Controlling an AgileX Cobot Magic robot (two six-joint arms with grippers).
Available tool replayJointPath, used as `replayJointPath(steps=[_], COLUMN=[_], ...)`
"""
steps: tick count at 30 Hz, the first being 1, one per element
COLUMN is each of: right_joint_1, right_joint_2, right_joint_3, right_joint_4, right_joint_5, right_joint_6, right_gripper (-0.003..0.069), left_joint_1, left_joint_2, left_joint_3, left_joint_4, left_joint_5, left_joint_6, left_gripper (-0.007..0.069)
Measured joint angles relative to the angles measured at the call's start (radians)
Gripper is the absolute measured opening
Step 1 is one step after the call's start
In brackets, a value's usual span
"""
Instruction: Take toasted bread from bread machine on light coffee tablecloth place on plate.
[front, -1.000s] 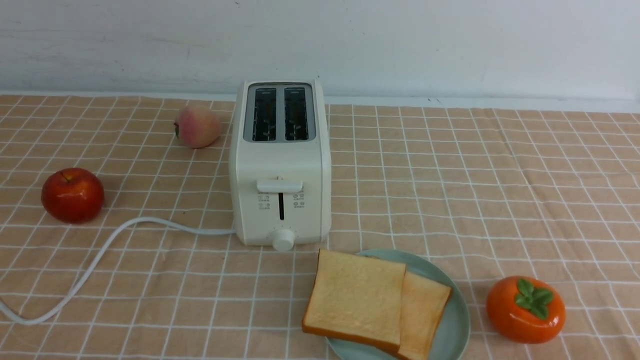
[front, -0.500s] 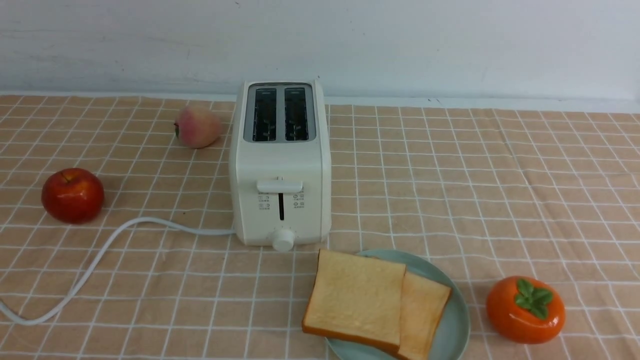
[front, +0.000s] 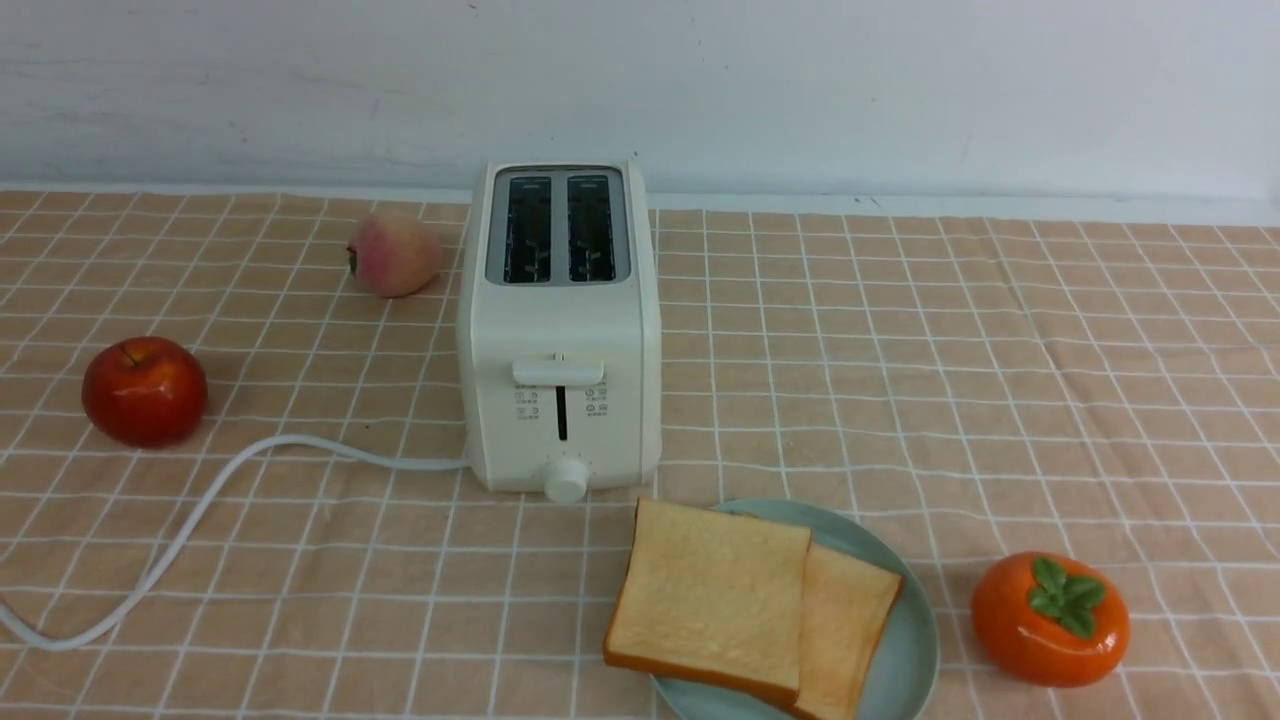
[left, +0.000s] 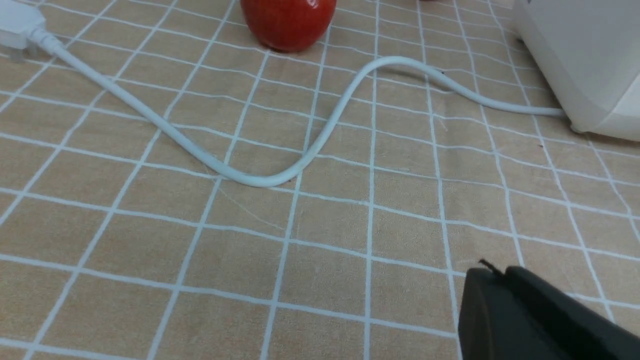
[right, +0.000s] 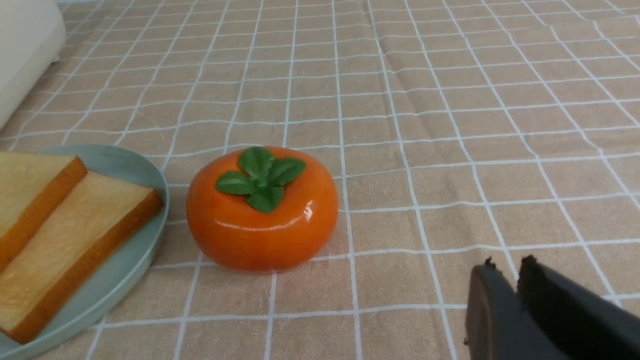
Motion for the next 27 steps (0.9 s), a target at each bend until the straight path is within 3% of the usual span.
replayJointPath(steps=[27], right_joint_1=[0.000], right_joint_2=[0.000], right_joint_3=[0.000], right_joint_4=[0.000], right_joint_5=[0.000], right_joint_6=[0.000], right_gripper=[0.0111], left_joint_1=[-0.003], left_joint_2=[0.000], left_joint_3=[0.000], left_joint_4=[0.000], left_joint_5=[0.000], left_joint_6=[0.000], left_gripper=[0.0036])
